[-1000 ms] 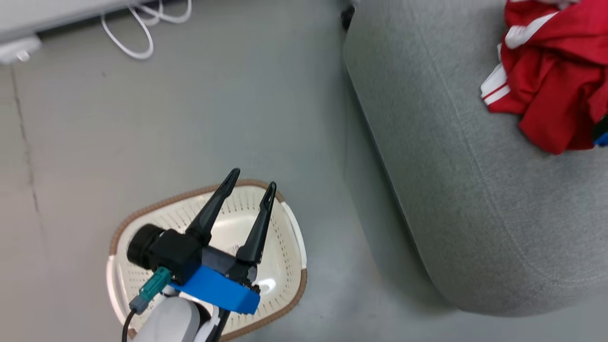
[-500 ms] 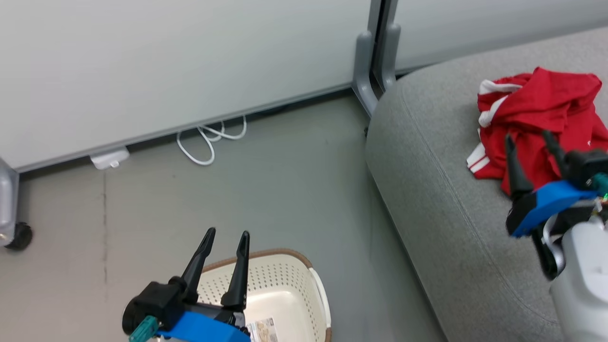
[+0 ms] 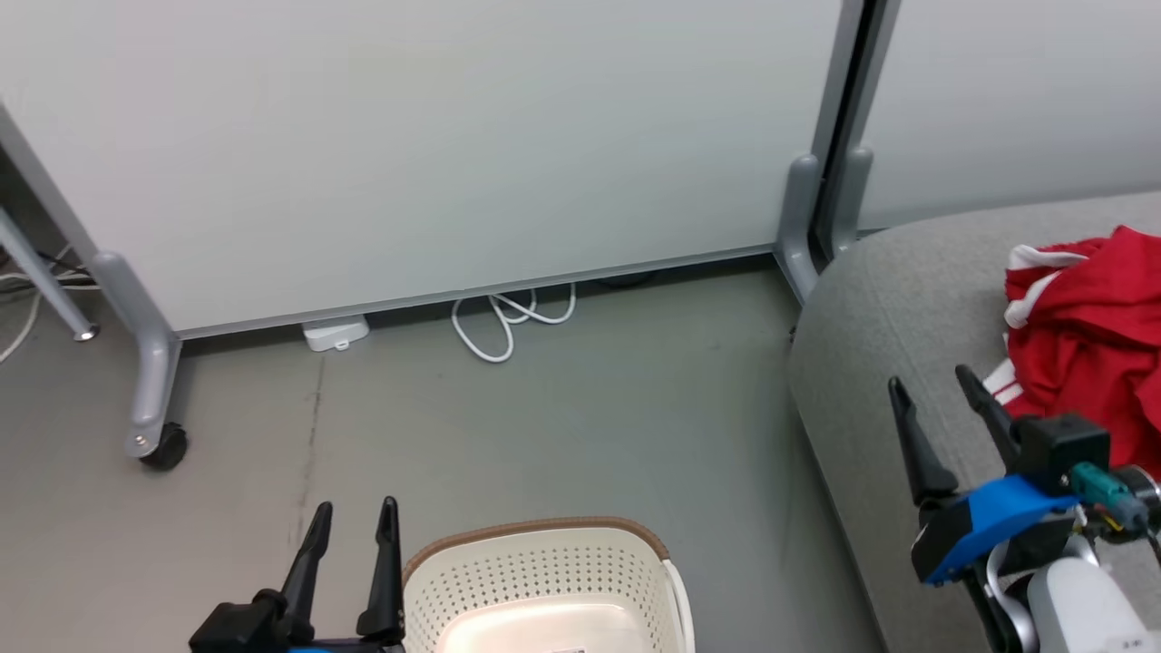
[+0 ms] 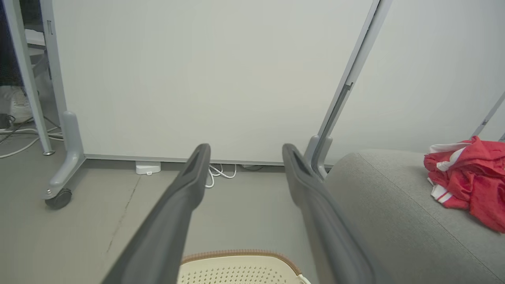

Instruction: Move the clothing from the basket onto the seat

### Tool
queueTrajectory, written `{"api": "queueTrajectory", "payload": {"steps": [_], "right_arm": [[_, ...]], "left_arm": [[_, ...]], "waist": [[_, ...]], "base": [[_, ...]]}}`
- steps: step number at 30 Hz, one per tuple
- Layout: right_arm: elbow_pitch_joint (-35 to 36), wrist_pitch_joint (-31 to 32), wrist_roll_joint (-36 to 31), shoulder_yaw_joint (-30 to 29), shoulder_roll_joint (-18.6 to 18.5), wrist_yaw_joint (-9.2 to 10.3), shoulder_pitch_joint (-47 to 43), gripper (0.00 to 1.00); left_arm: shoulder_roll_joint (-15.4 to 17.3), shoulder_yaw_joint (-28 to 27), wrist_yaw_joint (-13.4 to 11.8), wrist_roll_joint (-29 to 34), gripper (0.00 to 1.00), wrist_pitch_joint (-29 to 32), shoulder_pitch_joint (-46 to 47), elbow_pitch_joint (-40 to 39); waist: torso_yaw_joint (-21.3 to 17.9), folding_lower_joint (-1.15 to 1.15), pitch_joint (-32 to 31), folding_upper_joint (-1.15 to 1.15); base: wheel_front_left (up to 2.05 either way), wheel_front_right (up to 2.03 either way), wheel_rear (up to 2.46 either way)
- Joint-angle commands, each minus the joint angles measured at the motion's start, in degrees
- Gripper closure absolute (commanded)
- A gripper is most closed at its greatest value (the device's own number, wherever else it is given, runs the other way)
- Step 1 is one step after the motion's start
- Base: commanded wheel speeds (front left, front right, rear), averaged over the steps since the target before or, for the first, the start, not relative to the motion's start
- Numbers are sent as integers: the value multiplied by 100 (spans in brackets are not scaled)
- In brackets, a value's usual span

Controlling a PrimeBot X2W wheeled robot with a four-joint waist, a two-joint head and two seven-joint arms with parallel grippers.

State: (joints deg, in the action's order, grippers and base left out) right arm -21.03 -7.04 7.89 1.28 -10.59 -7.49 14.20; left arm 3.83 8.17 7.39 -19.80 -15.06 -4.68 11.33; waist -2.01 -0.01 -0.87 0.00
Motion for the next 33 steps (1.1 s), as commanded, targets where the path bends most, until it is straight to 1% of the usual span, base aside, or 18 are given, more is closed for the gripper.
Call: {"api": "queueTrajectory", "payload": {"steps": [1, 7, 14, 18, 33], "right_arm": [[132, 27, -55, -26, 68, -1, -193, 0], [507, 92, -250, -42, 370, -1, -702, 0], [760, 141, -277, -44, 653, -1, -1075, 0], [840, 198, -264, 0, 722, -1, -1154, 0], [847, 208, -299, 68, 766, -1, -1169, 0]], "left_arm": [[10, -87, 11, 40, 0, -16, -67, 13], [-13, -499, 11, 133, 0, -16, -214, 100], [-24, -740, 11, 169, 0, -16, -310, 181], [-30, -743, 11, 183, 0, -16, -317, 233], [-49, -694, 11, 153, 0, -16, -308, 240]], "waist": [[133, 1, -76, 0], [304, 1, -165, 0], [344, 1, -216, 0], [302, 1, -188, 0], [193, 1, -164, 0]], "base": [[0, 0, 0], [0, 0, 0], [0, 0, 0], [0, 0, 0], [0, 0, 0]]}}
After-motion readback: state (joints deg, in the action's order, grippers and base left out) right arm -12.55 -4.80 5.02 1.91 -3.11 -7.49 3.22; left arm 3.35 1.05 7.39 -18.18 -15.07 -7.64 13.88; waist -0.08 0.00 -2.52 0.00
